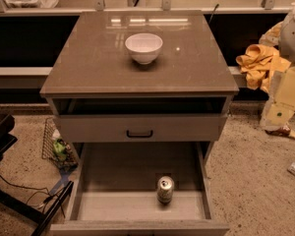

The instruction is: Pick 7up can from middle drawer and place on counter

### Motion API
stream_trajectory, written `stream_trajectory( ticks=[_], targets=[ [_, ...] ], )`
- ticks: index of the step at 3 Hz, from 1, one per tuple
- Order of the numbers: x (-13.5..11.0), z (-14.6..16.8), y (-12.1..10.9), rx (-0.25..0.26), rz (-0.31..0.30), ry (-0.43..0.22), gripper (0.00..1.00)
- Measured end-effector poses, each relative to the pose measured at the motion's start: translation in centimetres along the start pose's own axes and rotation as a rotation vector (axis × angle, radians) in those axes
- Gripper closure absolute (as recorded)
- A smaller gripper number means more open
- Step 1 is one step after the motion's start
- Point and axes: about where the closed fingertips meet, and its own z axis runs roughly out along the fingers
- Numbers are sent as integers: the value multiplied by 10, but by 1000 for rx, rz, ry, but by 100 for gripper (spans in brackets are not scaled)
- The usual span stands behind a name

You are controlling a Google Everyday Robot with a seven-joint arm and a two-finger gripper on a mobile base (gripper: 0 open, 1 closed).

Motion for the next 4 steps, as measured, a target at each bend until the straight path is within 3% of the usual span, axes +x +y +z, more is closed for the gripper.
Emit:
stream_trajectory(
  ticks=[1,2,3,4],
  targets=[
    [0,0,0,0,0,0,0],
    [3,19,5,-20,21,-69,0],
    [14,63,28,-59,38,-200,0],
    [34,135,64,-104,90,-381,0]
  ],
)
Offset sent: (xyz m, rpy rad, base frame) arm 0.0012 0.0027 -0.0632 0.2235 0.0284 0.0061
